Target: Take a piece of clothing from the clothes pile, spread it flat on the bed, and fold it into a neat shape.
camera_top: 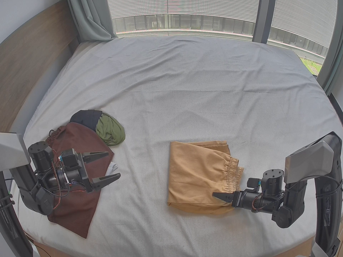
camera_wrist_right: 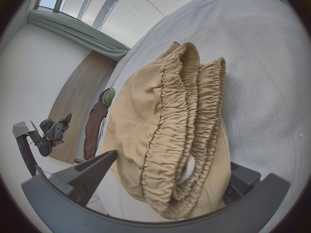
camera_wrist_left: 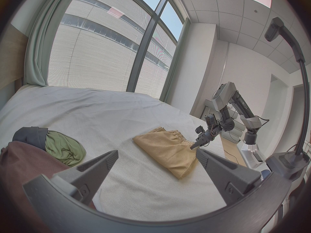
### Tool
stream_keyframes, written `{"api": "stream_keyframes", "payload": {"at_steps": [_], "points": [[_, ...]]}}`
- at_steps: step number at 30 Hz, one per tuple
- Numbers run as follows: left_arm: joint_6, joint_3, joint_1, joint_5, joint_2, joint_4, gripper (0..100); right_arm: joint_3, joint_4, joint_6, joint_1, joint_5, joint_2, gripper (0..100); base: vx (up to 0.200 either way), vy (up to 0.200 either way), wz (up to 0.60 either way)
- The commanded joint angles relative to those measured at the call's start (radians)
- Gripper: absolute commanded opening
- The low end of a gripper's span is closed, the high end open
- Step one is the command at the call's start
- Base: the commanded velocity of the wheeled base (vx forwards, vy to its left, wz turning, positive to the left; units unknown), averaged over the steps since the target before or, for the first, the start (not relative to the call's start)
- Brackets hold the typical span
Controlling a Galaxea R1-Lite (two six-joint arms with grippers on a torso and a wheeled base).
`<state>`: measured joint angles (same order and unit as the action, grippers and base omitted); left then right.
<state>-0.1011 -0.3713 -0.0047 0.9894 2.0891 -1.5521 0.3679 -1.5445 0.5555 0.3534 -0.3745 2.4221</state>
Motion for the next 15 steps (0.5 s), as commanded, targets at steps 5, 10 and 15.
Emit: {"api": "stream_keyframes", "payload": {"at_steps": [5,10,15], "points": [[0.000,0.000,0.000,0.000,0.000,0.000,100,0.002,-0.002,0.000,0.001,0.000,0.003,0,0.000,0.000,0.00],[0.000,0.000,0.000,0.000,0.000,0.000,100,0.002,-0.002,-0.002,0.001,0.002,0.002,0,0.000,0.000,0.00],[0.000,0.000,0.000,0.000,0.002,0.000,100,0.003,-0.002,0.000,0.002,0.002,0.000,0,0.000,0.000,0.00]]}}
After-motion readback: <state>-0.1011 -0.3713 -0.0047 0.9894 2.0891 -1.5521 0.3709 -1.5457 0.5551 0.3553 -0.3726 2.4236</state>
